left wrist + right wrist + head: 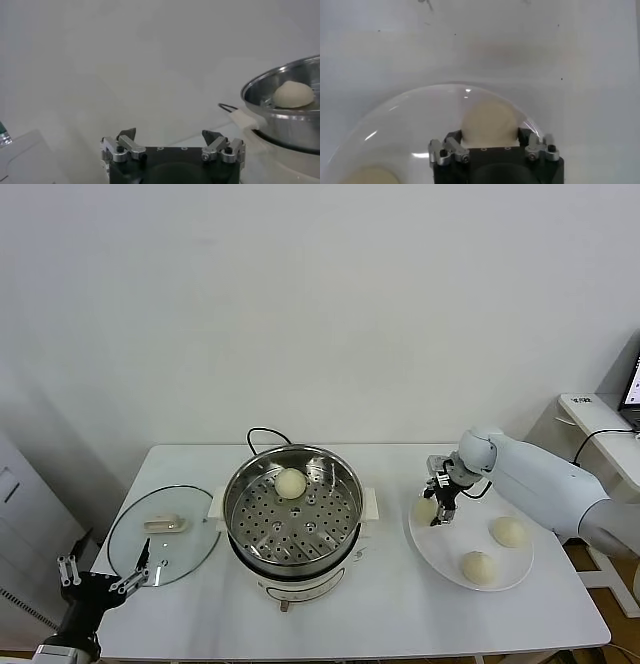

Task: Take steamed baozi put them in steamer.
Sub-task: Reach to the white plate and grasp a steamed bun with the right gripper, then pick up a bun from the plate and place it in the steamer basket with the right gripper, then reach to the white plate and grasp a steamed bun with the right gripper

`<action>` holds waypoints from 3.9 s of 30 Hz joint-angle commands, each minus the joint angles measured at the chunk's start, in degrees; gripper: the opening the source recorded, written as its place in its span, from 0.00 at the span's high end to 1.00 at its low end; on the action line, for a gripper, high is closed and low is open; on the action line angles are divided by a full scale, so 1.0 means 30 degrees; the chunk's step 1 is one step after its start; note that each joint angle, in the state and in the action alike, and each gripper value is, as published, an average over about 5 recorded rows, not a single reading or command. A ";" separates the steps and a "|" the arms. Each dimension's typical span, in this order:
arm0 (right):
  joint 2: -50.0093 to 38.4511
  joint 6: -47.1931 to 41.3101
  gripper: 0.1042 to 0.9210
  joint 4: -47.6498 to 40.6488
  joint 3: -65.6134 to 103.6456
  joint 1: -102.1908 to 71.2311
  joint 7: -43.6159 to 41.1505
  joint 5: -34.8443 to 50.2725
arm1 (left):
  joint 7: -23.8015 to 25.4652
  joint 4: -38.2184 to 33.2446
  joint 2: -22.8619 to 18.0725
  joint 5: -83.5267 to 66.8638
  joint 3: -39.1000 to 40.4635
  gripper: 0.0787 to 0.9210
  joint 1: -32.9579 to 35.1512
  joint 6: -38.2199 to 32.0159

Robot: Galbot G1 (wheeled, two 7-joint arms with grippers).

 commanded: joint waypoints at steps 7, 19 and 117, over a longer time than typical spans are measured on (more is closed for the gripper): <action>-0.0883 -0.0100 0.62 0.2882 -0.5404 0.6838 -0.0689 0.5402 | 0.0013 -0.0084 -0.0015 -0.0036 -0.0031 0.12 -0.0062 0.0031; 0.1660 -0.2649 0.62 0.6827 -0.9084 1.5261 -0.1371 1.4965 | 0.0010 -0.0174 -0.0115 -0.0025 0.0073 0.12 -0.0388 0.0047; -0.5900 0.0107 0.12 0.6434 -0.1539 -0.0395 -0.3474 -0.1556 | -0.0071 -0.0240 -0.0252 0.0940 0.0666 0.12 -0.0228 0.0112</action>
